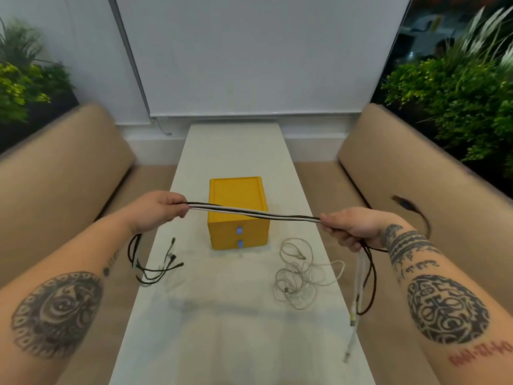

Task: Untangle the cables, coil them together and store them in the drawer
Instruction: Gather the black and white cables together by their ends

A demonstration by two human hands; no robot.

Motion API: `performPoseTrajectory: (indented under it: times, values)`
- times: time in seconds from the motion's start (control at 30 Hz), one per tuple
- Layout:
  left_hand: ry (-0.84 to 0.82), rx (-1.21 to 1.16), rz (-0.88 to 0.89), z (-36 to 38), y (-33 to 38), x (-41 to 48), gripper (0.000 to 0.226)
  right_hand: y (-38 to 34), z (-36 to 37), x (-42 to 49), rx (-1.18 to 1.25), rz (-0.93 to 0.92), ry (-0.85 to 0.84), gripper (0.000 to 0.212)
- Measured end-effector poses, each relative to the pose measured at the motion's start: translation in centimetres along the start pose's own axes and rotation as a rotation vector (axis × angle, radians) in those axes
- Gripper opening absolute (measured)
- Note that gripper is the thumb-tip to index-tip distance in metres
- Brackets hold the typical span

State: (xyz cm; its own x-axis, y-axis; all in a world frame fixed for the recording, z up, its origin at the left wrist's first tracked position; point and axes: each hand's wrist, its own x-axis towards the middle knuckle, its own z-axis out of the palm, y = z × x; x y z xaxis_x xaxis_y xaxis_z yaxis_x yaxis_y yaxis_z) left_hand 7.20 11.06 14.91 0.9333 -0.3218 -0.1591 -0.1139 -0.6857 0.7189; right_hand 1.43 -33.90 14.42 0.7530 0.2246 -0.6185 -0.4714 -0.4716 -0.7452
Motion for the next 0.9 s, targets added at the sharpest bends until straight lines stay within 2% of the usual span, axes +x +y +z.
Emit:
performPoseTrajectory:
  times: [0.07, 0.17, 0.3, 0.47, 0.6, 0.67, 0.77, 0.9]
  values:
    - [0.024, -0.013, -0.012, -0.8, -1.4, -0.1, 0.037, 1.1, -0.2, -0.1, 0.025, 0.007, 0.033, 0.044]
    - [0.023, -0.030, -0.045, -1.4, -2.6, -0.5, 0.030, 2.9, -0.5, 0.3, 0.076, 0.012, 0.108, 0.049]
    - [0.021, -0.053, -0.074, -0.8, -3.2, -0.2, 0.027, 4.2, -0.3, 0.8, 0.082, 0.014, 0.298, 0.055]
    - [0.076, -0.196, -0.128, -0.8, -4.4, 0.0, 0.023, 5.2, -0.7, 0.6, 0.082, -0.018, 0.450, 0.059]
    - [0.081, -0.260, -0.102, -1.0, -3.8, 0.8, 0.035, 4.9, -1.1, 0.5, 0.017, -0.037, 0.553, 0.054]
    - [0.053, -0.233, -0.085, -1.3, -3.3, 1.2, 0.035, 5.3, -1.3, 0.3, -0.010, -0.016, 0.605, 0.063]
    - [-0.016, -0.173, -0.060, -1.6, -1.9, 1.6, 0.026, 6.5, -1.3, -0.1, -0.054, 0.021, 0.637, 0.090]
    - [-0.046, -0.080, -0.030, -1.6, 1.7, 2.1, 0.024, 8.7, -1.2, -0.4, -0.203, 0.080, 0.554, 0.116]
